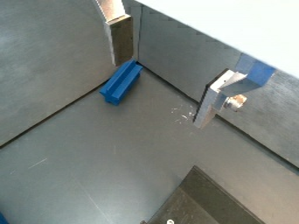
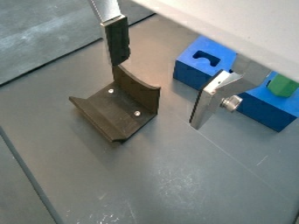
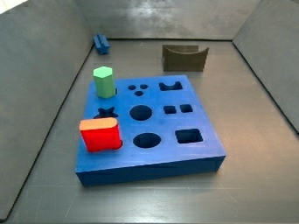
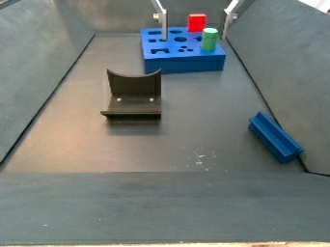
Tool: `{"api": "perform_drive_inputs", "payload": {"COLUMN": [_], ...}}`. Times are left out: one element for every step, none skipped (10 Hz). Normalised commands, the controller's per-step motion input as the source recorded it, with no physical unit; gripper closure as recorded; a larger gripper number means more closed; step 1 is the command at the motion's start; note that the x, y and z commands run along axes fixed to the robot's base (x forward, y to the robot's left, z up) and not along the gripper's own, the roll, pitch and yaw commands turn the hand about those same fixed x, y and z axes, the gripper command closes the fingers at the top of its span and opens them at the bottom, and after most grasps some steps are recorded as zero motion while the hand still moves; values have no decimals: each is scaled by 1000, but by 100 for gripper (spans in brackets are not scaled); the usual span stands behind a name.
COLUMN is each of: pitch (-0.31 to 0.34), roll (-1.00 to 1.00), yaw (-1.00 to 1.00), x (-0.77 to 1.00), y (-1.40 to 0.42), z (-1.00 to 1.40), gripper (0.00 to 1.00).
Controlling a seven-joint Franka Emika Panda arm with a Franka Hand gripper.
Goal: Pick up the star object. Move up. Place the star object on the fixture. Regrasp the star object. Move to above the board. Insert the star object.
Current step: Pick up the star object.
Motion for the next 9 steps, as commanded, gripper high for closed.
{"api": "perform_drive_inputs", "payload": {"pitch": [0, -113, -209, -299, -260, -247, -253, -249, -190], "roll": [-11, 44, 163, 43, 13, 31, 0, 0, -73], "yaw": [0, 6, 66, 94, 157, 240, 323, 306, 237], "x": [0, -300, -717, -831, -754, -697, -603, -540, -489], "y": [20, 103, 320, 489, 626, 566, 457, 369, 269], "z": [0, -249, -569, -717, -800, -840, -811, -789, -757], "gripper": [0, 0, 0, 0, 0, 0, 0, 0, 0]}}
